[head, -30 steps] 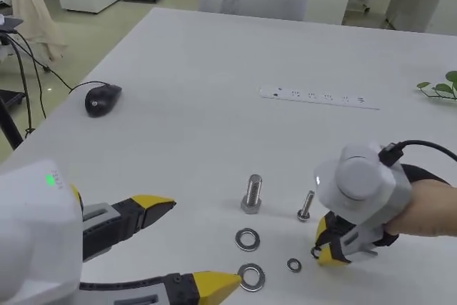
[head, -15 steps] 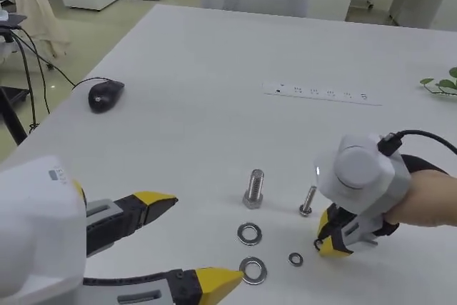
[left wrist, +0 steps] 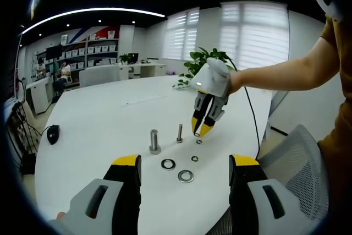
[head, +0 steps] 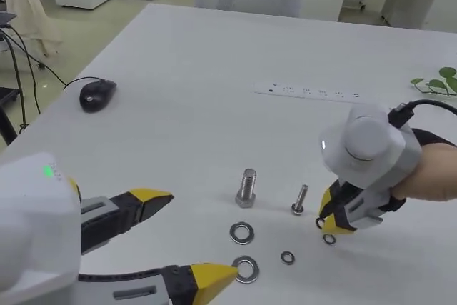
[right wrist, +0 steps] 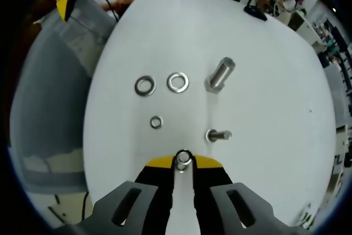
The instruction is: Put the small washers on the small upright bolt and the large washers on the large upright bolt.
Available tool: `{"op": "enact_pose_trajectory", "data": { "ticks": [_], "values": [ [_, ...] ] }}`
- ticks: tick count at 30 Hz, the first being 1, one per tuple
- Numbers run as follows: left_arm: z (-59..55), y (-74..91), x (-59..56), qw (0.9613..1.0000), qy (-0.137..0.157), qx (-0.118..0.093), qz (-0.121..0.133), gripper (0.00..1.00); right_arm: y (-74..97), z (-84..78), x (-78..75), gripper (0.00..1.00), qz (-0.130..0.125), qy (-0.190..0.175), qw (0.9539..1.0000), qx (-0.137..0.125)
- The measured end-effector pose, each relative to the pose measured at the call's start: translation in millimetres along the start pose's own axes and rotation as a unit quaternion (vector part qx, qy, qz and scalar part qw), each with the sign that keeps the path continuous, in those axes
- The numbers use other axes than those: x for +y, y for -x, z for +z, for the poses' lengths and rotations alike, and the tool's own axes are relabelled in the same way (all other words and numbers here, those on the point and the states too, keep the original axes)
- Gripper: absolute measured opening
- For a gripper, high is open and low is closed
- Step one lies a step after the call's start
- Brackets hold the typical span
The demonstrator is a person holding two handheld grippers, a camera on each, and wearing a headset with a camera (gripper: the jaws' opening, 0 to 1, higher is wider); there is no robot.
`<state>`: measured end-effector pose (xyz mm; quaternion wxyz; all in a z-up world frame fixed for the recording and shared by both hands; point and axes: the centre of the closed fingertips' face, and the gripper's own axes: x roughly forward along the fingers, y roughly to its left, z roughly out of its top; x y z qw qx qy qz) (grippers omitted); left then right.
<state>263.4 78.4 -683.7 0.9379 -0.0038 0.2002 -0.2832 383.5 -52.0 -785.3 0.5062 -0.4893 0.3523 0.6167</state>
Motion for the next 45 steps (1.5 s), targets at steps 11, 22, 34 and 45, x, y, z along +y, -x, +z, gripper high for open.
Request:
{"op": "enact_pose_trajectory", "data": {
  "ticks": [11,22,34,45],
  "values": [
    [1.3,1.2,-2.4,1.0,-0.002,-0.003,-0.002,0.64,20.1,11.3,-19.1,0.12,-0.027,0.007,0.9996,-0.002],
    [2.8,0.3,-1.6,1.0,0.0,-0.005,-0.002,0.64,25.7,26.2,-34.5,0.12,-0.036,0.018,0.9992,0.0],
    [1.8,0.7,4.0,1.0,0.006,-0.002,0.004,0.64,15.3,31.6,-41.6,0.12,-0.027,0.026,0.9993,0.005],
    [-0.1,-0.4,6.2,0.9999,0.01,0.0,0.007,0.64,6.6,27.8,-43.5,0.12,-0.019,0.034,0.9991,0.015]
  ]
}}
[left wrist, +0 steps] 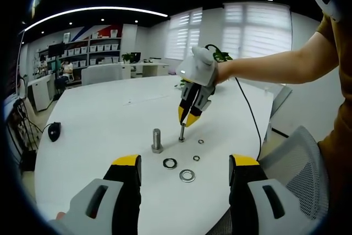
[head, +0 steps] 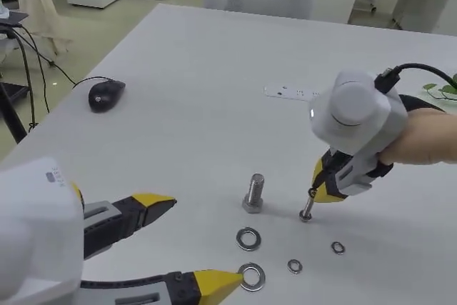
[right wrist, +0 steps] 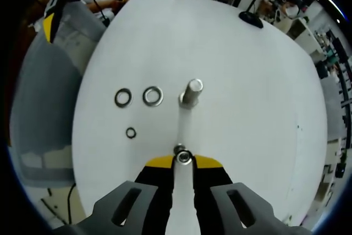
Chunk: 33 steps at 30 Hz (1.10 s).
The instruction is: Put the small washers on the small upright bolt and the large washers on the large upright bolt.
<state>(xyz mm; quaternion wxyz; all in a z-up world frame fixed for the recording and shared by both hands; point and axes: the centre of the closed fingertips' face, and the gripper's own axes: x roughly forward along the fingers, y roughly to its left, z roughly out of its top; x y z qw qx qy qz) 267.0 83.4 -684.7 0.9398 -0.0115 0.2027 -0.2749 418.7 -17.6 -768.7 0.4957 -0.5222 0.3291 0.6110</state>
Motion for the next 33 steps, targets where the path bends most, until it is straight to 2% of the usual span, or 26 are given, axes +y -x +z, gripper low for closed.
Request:
{"op": "enact_pose_trajectory", "data": {
  "ticks": [19,33],
  "values": [
    [-6.2,2.8,3.8,1.0,0.006,0.005,0.005,0.64,-24.9,-4.4,3.8,0.13,0.013,-0.006,0.9999,-0.008],
    [-8.4,2.4,6.6,0.9999,0.008,0.008,0.008,0.63,-44.0,-14.9,4.2,0.13,0.026,-0.016,0.9995,-0.006]
  ]
}}
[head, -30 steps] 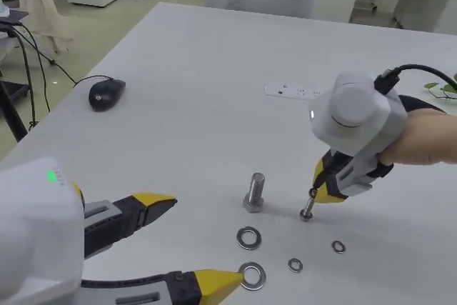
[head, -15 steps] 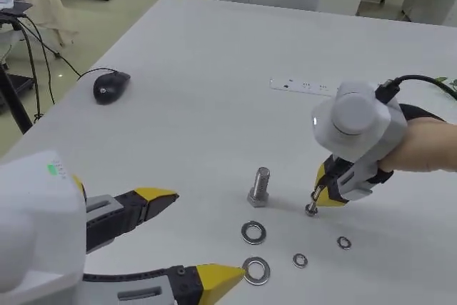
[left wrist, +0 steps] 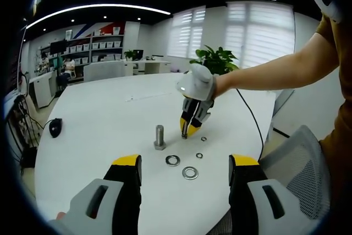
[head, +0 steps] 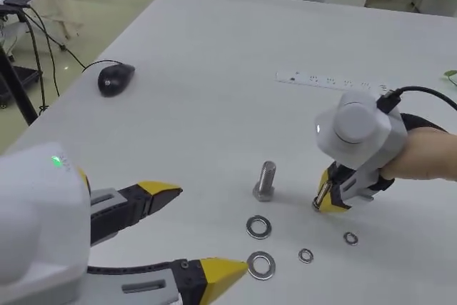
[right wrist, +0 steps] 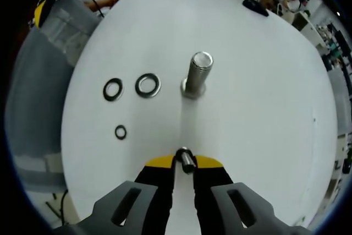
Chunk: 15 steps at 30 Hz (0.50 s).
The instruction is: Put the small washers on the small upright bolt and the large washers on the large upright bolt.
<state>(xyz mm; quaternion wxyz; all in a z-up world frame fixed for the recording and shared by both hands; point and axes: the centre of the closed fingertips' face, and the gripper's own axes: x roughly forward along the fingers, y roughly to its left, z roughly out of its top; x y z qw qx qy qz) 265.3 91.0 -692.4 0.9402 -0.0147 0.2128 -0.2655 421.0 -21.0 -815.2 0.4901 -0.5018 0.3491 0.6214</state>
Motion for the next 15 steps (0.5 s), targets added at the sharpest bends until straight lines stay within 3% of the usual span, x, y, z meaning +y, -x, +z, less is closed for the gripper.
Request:
{"op": "enact_pose_trajectory", "data": {
  "ticks": [8,15],
  "values": [
    [0.3,0.4,-1.6,1.0,-0.002,0.001,0.002,0.63,3.8,-2.9,-1.5,0.15,-0.005,-0.006,0.9999,-0.008],
    [1.4,3.2,-4.6,1.0,-0.008,0.002,0.003,0.63,20.6,-9.7,7.9,0.15,-0.017,-0.015,0.9997,-0.014]
  ]
}}
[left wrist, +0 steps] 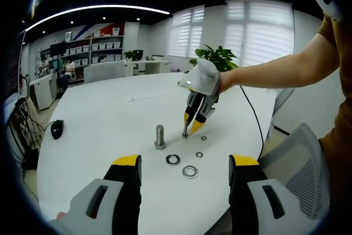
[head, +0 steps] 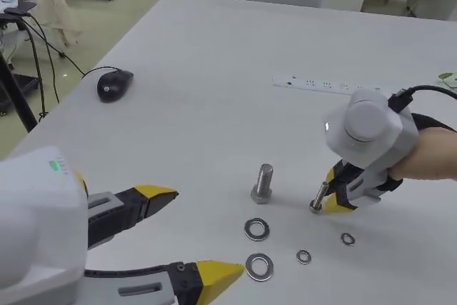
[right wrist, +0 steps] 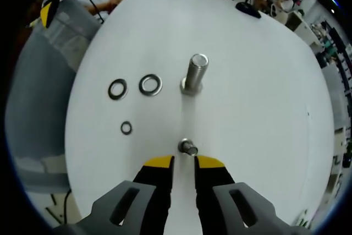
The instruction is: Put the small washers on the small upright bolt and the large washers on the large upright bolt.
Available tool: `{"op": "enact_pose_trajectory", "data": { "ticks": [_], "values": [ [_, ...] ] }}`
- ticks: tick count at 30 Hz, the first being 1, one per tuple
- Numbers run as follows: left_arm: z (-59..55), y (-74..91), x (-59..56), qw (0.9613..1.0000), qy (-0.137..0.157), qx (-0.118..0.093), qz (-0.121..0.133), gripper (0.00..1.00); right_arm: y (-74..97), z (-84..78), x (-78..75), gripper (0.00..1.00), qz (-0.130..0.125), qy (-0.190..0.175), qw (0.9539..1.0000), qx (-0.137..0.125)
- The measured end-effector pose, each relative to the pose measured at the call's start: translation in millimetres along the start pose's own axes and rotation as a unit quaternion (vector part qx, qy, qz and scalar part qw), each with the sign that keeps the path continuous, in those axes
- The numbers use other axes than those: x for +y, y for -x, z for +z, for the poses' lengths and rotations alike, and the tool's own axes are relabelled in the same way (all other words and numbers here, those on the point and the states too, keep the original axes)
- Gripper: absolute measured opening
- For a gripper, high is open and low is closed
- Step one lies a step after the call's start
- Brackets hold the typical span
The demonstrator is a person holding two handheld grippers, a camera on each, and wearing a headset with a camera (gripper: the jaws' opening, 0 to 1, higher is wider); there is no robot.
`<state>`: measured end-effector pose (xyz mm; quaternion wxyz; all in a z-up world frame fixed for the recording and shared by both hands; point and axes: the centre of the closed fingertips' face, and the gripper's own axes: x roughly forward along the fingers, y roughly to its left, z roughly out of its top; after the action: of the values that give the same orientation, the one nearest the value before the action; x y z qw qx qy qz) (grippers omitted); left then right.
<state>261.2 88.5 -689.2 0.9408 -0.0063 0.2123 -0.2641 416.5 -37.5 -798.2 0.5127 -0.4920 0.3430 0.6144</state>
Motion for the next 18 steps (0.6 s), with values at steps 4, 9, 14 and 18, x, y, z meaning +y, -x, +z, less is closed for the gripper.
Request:
{"op": "enact_pose_trajectory", "data": {
  "ticks": [4,9,14,18],
  "values": [
    [3.3,3.0,-4.0,1.0,-0.006,-0.002,0.0,0.63,5.1,-9.6,13.4,0.17,0.003,-0.007,1.0,0.002],
    [3.5,5.2,-11.8,0.9999,-0.011,-0.005,-0.002,0.63,3.4,-23.5,28.6,0.17,0.008,-0.022,0.9997,0.006],
    [5.1,7.2,-18.1,0.9999,-0.014,-0.008,-0.005,0.63,-3.3,-34.1,40.1,0.18,0.015,-0.031,0.9994,0.011],
    [6.7,8.3,-20.4,0.9998,-0.018,-0.009,-0.005,0.63,-7.2,-36.8,41.1,0.2,0.014,-0.042,0.999,0.008]
  ]
}}
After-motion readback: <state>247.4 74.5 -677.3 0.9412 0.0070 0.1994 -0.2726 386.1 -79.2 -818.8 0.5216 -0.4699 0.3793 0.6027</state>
